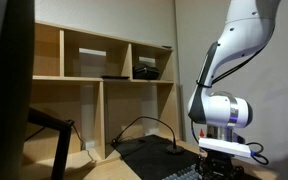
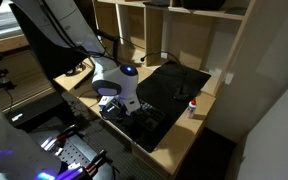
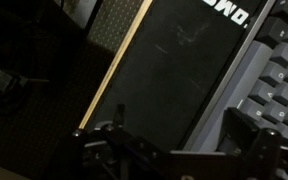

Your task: Press the space button on the keyboard

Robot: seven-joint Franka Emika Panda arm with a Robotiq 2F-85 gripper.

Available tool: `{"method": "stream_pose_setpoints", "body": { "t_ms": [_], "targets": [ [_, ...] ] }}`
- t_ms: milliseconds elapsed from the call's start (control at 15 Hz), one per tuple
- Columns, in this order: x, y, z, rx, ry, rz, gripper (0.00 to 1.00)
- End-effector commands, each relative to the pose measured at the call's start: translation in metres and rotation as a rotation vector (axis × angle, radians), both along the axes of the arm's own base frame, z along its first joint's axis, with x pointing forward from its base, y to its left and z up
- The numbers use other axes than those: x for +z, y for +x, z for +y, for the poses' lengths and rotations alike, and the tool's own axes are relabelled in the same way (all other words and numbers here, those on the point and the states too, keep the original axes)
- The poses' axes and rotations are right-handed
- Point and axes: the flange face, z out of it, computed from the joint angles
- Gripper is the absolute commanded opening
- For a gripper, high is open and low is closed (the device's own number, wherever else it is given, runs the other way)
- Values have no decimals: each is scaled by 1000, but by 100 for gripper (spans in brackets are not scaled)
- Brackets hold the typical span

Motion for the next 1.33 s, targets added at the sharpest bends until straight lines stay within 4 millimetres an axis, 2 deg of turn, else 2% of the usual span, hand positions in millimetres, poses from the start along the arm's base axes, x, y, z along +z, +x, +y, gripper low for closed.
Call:
{"method": "stream_pose_setpoints", "body": {
  "t_ms": [0, 200, 267, 1267],
  "targets": [
    [-11, 0, -2, -6, 7, -5, 100],
    [-13, 0, -3, -21, -1, 6, 100],
    [-3, 0, -1, -10, 7, 2, 100],
    [-4, -3, 2, -92, 0, 66, 100]
  ]
}}
